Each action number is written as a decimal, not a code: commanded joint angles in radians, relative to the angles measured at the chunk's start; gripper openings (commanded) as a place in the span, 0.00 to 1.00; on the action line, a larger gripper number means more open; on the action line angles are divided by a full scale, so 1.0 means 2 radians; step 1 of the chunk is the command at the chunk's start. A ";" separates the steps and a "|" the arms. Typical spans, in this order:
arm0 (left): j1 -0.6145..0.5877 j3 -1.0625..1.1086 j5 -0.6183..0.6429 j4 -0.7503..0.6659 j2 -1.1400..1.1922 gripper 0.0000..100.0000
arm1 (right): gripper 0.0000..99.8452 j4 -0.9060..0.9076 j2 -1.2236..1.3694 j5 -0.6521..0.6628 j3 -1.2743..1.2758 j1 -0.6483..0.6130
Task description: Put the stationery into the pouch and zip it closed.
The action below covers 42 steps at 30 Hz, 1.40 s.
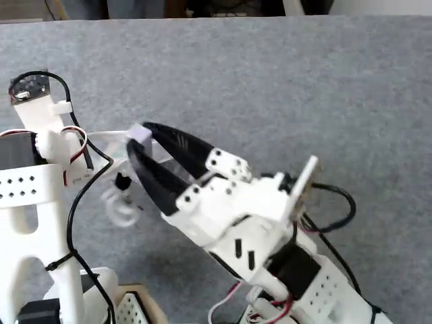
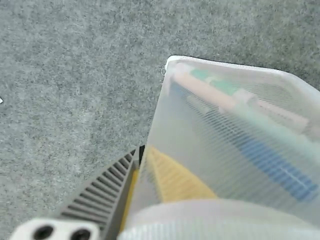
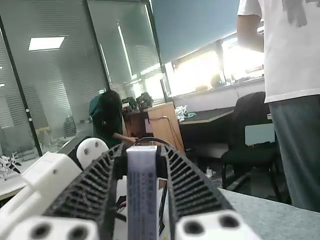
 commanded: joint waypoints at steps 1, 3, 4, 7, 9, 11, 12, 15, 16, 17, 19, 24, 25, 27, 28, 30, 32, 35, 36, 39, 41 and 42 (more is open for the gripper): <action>0.011 0.031 -0.005 0.005 0.058 0.03 | 0.01 -0.012 0.056 -0.005 -0.072 -0.006; 0.011 0.031 -0.005 0.005 0.058 0.03 | 0.01 -0.012 0.086 -0.006 -0.095 -0.006; 0.010 0.031 -0.005 0.005 0.058 0.03 | 0.01 -0.012 0.097 -0.006 -0.104 -0.006; 0.008 0.036 -0.005 0.005 0.059 0.03 | 0.01 -0.012 0.116 -0.008 -0.121 -0.005; 0.008 0.043 -0.005 0.005 0.059 0.03 | 0.01 -0.008 0.124 -0.009 -0.127 -0.004; 0.007 0.046 -0.005 0.005 0.059 0.03 | 0.01 0.012 0.126 -0.011 -0.133 0.004; 0.004 0.045 -0.005 0.005 0.059 0.03 | 0.01 0.036 0.126 -0.013 -0.142 0.009; -0.011 0.036 -0.005 0.005 0.058 0.03 | 0.01 0.119 0.142 -0.051 -0.177 0.039; -0.016 0.033 -0.005 0.005 0.058 0.03 | 0.01 0.145 0.155 -0.063 -0.191 0.054; -0.020 0.031 -0.005 0.005 0.058 0.03 | 0.01 0.170 0.173 -0.071 -0.208 0.069; -0.028 0.030 -0.005 0.005 0.058 0.03 | 0.01 0.217 0.223 -0.077 -0.246 0.097; -0.045 0.030 -0.005 0.005 0.058 0.03 | 0.01 0.305 0.374 -0.077 -0.372 0.127; -0.045 0.030 -0.005 0.005 0.058 0.03 | 0.01 0.315 0.399 -0.077 -0.395 0.127; -0.046 0.030 -0.005 0.005 0.058 0.03 | 0.01 0.325 0.437 -0.077 -0.437 0.126; -0.048 0.029 -0.005 0.005 0.058 0.03 | 0.01 0.326 0.448 -0.077 -0.455 0.122; -0.051 0.028 -0.003 0.005 0.058 0.03 | 0.01 0.326 0.455 -0.077 -0.484 0.117; -0.053 0.026 -0.004 0.005 0.058 0.03 | 0.01 0.321 0.450 -0.084 -0.504 0.116; -0.050 0.026 -0.004 0.005 0.058 0.03 | 0.01 0.321 0.419 -0.087 -0.514 0.112; -0.047 0.023 -0.004 0.005 0.058 0.03 | 0.01 0.324 0.404 -0.087 -0.512 0.101; -0.033 0.013 -0.005 0.005 0.056 0.03 | 0.01 0.341 0.346 -0.084 -0.478 0.070; -0.022 0.005 -0.005 0.005 0.053 0.03 | 0.01 0.351 0.306 -0.084 -0.443 0.059; -0.016 0.000 -0.005 0.006 0.053 0.03 | 0.01 0.354 0.287 -0.084 -0.424 0.058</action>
